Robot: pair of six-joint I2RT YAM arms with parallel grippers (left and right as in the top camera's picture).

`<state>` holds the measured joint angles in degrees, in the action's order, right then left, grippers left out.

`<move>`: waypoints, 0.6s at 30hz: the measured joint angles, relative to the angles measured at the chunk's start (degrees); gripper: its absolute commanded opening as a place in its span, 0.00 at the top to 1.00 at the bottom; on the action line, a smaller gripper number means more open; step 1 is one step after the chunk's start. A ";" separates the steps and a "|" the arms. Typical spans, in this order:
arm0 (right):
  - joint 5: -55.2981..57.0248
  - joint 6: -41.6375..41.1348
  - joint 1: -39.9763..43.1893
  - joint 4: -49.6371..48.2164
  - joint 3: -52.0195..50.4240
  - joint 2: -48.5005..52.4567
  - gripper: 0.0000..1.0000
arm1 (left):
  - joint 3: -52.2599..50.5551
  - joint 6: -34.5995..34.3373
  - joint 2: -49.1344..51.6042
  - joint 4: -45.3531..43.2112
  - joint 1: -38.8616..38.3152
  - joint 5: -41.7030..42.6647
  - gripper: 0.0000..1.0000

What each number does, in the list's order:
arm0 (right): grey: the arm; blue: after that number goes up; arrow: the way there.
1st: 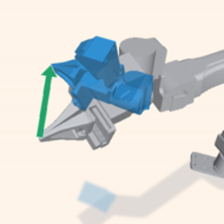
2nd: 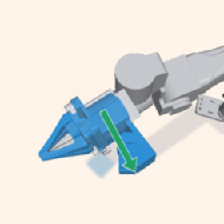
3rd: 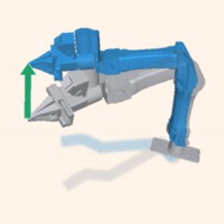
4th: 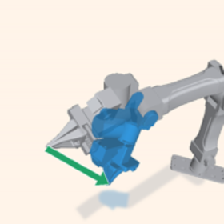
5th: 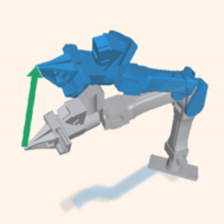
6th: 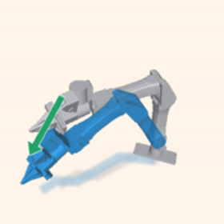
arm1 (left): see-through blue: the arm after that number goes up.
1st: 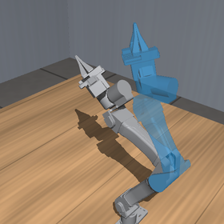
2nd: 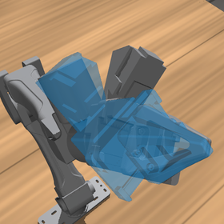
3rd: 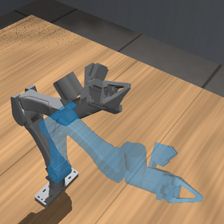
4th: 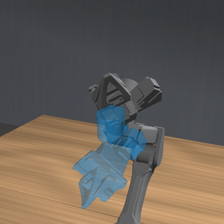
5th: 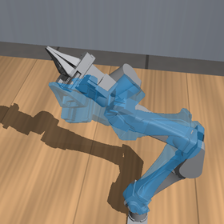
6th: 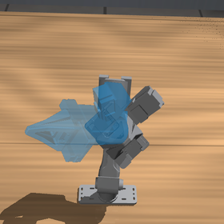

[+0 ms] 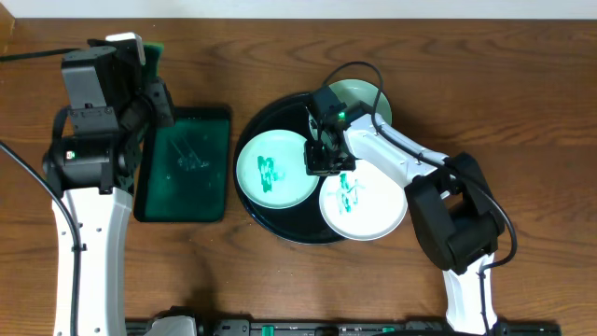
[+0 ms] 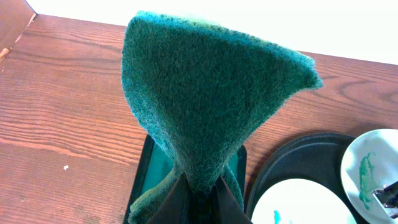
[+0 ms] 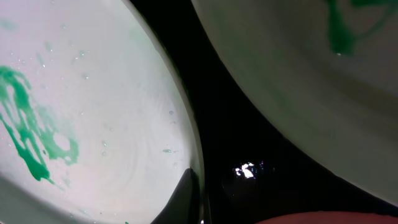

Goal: Clean dirty plates on tray and stack at the side
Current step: 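Dip the held sponge in the green water with the left gripper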

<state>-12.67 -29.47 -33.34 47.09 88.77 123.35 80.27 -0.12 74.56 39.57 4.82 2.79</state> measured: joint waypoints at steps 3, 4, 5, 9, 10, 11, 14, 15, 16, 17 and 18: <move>0.00 0.02 0.00 0.00 -0.02 0.00 0.99 | 0.00 0.09 0.00 -0.02 0.00 0.00 0.93; 0.00 0.00 0.00 0.00 0.00 0.00 0.99 | 0.00 0.17 0.00 -0.04 0.00 0.00 0.93; 0.00 0.00 0.00 0.00 0.00 0.02 0.99 | 0.00 0.26 0.00 -0.09 0.00 0.00 0.93; 0.00 0.02 0.00 0.00 0.00 0.00 0.99 | 0.00 0.46 0.00 -0.17 0.00 -0.02 0.93; 0.00 0.02 0.00 0.00 0.00 0.00 0.99 | 0.00 0.48 0.00 -0.20 0.00 -0.02 0.92; 0.00 0.02 0.00 0.00 0.00 0.00 0.99 | 0.00 0.57 0.00 -0.22 0.00 -0.02 0.93; 0.00 0.02 0.00 -0.02 0.00 0.00 0.99 | 0.02 0.63 0.00 -0.22 0.00 -0.04 0.93; 0.00 0.02 0.00 -0.02 0.00 0.00 0.99 | 0.00 0.63 0.00 -0.22 0.00 -0.11 0.93; 0.00 0.00 0.00 0.00 0.00 0.00 0.99 | 0.00 0.63 0.00 -0.22 0.00 -0.15 0.93; 0.00 0.02 0.00 0.00 0.00 0.00 0.99 | 0.00 0.63 0.00 -0.22 0.00 -0.15 0.92; 0.00 0.02 0.00 0.00 0.00 0.00 0.99 | 0.00 0.63 0.00 -0.22 0.00 -0.15 0.93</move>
<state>-12.67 -29.45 -33.34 47.09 88.77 123.35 80.27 0.51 74.56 39.35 4.82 2.63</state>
